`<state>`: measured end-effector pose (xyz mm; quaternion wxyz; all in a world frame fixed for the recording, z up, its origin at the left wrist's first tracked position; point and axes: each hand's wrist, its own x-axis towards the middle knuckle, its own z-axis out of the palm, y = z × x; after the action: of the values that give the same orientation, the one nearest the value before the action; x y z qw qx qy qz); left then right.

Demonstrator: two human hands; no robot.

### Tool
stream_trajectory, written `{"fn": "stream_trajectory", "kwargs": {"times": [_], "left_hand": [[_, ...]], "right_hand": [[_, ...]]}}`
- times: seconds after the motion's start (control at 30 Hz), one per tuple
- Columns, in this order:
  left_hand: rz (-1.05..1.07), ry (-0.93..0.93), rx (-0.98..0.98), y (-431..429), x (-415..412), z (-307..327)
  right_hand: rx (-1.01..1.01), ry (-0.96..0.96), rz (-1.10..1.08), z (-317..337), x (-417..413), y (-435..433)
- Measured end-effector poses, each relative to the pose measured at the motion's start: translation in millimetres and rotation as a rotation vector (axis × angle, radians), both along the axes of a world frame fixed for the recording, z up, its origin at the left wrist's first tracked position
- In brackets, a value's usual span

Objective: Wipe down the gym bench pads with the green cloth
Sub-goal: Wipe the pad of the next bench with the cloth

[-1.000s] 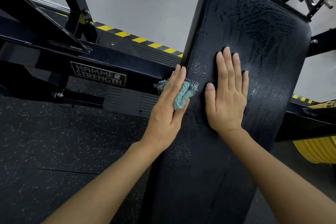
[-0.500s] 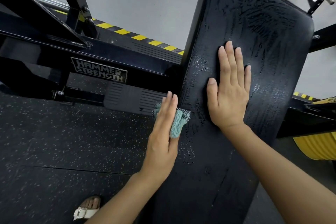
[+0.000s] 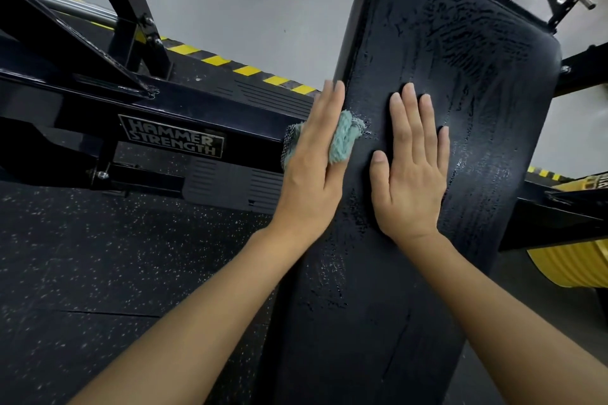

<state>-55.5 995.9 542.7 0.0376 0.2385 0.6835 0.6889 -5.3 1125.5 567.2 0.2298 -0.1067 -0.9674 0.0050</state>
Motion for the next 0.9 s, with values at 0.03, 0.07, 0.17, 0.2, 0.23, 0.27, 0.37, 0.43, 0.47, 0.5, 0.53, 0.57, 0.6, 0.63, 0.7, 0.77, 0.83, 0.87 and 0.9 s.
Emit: {"fn": "stream_trajectory", "kwargs": {"times": [0.03,0.07,0.17,0.2,0.23,0.27,0.37,0.43,0.47,0.5,0.53,0.57,0.6,0.63,0.7,0.77,0.83,0.87,0.9], "left_hand": [[-0.016,0.012,-0.006,-3,2,-2],[-0.032,0.021,-0.012,-5,5,-5],[-0.053,0.017,-0.023,-12,16,-11],[-0.055,0.013,-0.027,-13,19,-12],[-0.057,0.009,-0.031,-14,22,-13],[-0.058,0.005,-0.035,-16,25,-14],[-0.053,0.005,-0.040,-21,34,-18],[-0.050,0.002,-0.051,-24,40,-21],[-0.052,0.000,-0.058,-25,43,-23],[-0.054,-0.001,-0.065,-27,45,-24],[-0.057,0.002,-0.071,-28,46,-26],[-0.057,0.005,-0.077,-30,48,-27],[-0.057,0.008,-0.083,-30,49,-29],[-0.057,0.009,-0.088,-31,50,-29],[-0.054,0.009,-0.098,-32,53,-30],[-0.050,0.010,-0.103,-33,57,-33],[-0.044,0.010,-0.108,-34,61,-36],[-0.040,0.009,-0.110,-34,64,-37],[-0.036,0.007,-0.111,-35,67,-39]], "right_hand": [[0.001,-0.001,0.000,0,0,0],[0.003,-0.003,0.000,0,0,0],[0.006,-0.013,-0.001,0,1,0],[0.006,-0.018,-0.002,0,1,0],[0.007,-0.020,-0.003,0,1,-1],[0.007,-0.021,-0.006,0,1,-1],[0.011,-0.028,-0.011,0,2,-2],[0.008,-0.034,-0.013,0,1,-2],[0.003,-0.038,-0.014,1,2,-2],[-0.001,-0.042,-0.013,0,3,-3],[-0.004,-0.048,-0.012,0,4,-3],[-0.004,-0.055,-0.010,-2,7,-4],[-0.001,-0.060,-0.009,-3,9,-6],[0.003,-0.064,-0.008,-4,12,-7],[0.003,-0.077,-0.005,-7,19,-10],[0.001,-0.091,0.002,-12,29,-13],[0.004,-0.104,0.010,-17,39,-17],[0.004,-0.109,0.014,-20,44,-19],[0.002,-0.114,0.018,-24,49,-21]]}}
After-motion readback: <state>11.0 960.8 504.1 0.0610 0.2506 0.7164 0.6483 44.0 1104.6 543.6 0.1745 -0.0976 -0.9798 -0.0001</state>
